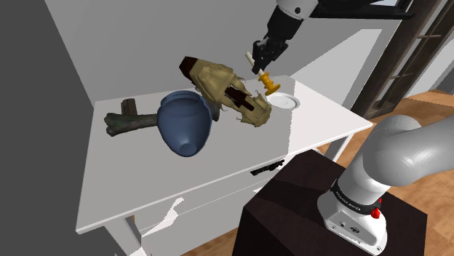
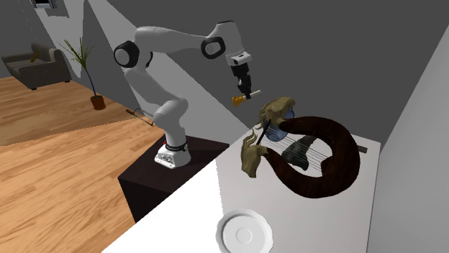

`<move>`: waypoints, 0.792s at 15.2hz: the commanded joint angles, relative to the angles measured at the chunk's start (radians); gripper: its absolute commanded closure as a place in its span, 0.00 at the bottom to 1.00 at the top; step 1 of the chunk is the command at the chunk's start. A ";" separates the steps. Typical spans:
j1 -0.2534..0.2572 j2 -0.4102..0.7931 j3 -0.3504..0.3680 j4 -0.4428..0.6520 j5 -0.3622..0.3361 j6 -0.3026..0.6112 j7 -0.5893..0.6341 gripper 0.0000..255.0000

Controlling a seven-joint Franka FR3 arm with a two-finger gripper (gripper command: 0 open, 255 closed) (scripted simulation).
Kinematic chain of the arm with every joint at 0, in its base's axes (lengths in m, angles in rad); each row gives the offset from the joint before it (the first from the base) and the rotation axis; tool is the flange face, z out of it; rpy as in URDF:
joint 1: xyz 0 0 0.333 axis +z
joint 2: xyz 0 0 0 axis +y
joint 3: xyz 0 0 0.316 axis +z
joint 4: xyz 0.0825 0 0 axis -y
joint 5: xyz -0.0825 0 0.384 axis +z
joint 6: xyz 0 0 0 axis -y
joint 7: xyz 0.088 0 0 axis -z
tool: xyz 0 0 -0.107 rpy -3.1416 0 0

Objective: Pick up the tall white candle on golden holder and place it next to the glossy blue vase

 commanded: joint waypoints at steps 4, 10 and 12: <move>0.004 -0.010 0.006 -0.073 0.006 0.063 0.000 1.00; 0.009 -0.010 0.014 -0.154 0.014 0.143 -0.001 1.00; 0.011 -0.009 0.017 -0.179 0.017 0.171 -0.001 1.00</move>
